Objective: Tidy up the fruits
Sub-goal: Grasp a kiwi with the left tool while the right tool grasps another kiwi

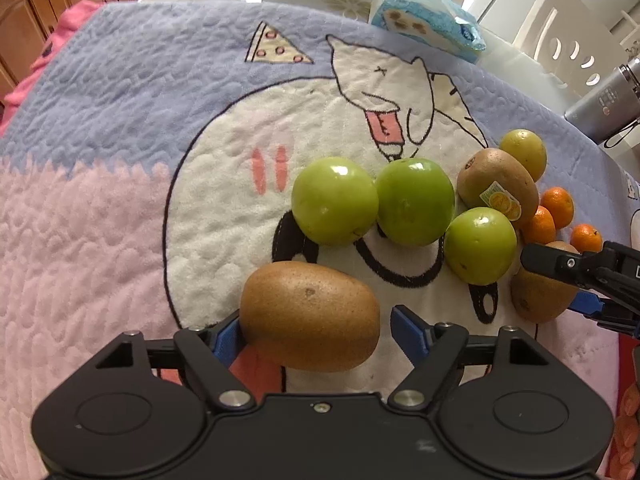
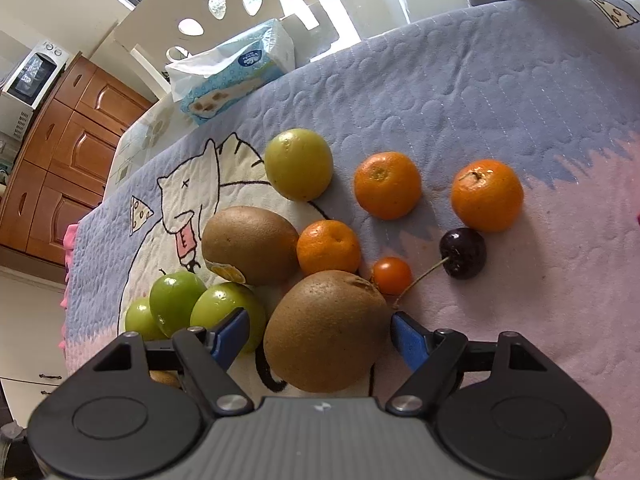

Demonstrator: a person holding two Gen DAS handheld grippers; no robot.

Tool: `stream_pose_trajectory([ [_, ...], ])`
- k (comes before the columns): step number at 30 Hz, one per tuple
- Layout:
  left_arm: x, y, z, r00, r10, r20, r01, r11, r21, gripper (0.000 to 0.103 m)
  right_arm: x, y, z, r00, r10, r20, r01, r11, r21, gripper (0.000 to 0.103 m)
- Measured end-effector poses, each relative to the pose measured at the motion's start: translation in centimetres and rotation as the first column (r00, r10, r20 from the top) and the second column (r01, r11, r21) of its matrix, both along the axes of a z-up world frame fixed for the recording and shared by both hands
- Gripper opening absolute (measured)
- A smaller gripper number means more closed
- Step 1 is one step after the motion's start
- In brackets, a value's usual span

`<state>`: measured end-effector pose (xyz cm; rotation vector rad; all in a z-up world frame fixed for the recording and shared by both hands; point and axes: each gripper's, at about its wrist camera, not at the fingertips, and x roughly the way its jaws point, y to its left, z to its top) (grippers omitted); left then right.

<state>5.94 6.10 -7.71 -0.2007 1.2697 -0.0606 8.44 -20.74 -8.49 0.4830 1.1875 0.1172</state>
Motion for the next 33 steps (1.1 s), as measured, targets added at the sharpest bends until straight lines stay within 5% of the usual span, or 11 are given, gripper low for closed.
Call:
stream_pose_trajectory([
  [2, -0.2, -0.2, 0.1, 1.000, -0.003, 0.015, 0.003, 0.999, 0.043, 0.077, -0.1, 0.2, 0.1, 1.000, 0.008, 0.005, -0.008, 1.000, -0.014, 0.072],
  [25, -3.9, -0.6, 1.7, 0.997, 0.041, 0.059, -0.042, 0.999, 0.020, 0.076, -5.9, -0.6, 1.1, 0.997, 0.071, 0.041, -0.073, 0.996, 0.055, 0.065],
  [29, -4.7, -1.3, 2.1, 0.997, 0.038, 0.064, -0.039, 0.999, 0.010, 0.076, -6.6, -1.1, 1.6, 0.997, 0.062, 0.053, -0.068, 0.991, 0.112, 0.055],
  [33, -5.2, -1.8, 2.6, 0.996, 0.040, 0.074, -0.041, 0.999, 0.009, 0.076, -6.9, -0.7, 2.4, 0.991, 0.100, 0.088, -0.106, 0.992, 0.070, 0.053],
])
